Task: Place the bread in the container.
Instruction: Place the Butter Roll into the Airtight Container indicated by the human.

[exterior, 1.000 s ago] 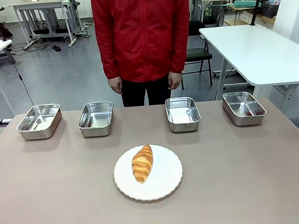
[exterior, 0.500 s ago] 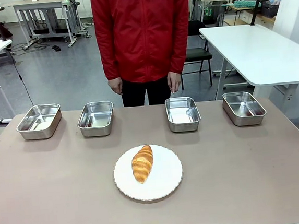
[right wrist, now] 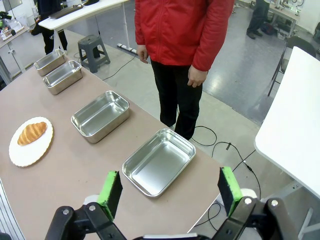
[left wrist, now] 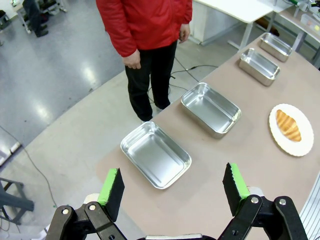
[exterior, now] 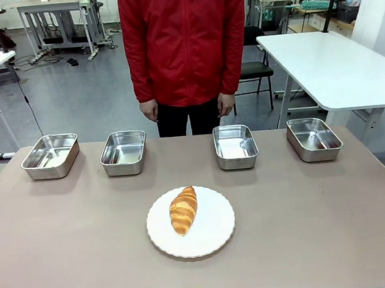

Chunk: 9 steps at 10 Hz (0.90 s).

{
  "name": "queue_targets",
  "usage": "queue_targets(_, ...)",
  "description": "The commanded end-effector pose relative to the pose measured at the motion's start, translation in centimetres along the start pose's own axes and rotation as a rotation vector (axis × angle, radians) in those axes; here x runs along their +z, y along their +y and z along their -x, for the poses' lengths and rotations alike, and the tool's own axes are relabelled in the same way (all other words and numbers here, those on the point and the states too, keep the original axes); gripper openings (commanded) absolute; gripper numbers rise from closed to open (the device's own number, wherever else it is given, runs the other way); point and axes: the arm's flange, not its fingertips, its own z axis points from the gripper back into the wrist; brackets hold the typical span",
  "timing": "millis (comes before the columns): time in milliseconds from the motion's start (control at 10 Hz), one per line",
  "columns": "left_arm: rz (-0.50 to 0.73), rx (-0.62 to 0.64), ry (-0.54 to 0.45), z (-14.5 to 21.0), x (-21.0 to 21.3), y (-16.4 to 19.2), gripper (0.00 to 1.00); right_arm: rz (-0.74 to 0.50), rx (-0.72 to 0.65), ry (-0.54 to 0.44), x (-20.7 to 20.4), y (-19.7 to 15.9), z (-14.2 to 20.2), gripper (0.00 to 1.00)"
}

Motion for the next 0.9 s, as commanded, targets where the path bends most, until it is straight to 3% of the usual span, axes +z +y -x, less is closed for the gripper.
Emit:
queue_targets(0, 0.0, -0.008, 0.0, 0.06, 0.02, -0.03, 1.0, 0.001, 0.006, -0.003, 0.06, 0.04, -0.06, 1.0)
queue_targets(800, 0.0, -0.008, 0.0, 0.06, 0.02, -0.03, 1.0, 0.001, 0.006, -0.003, 0.06, 0.04, -0.06, 1.0)
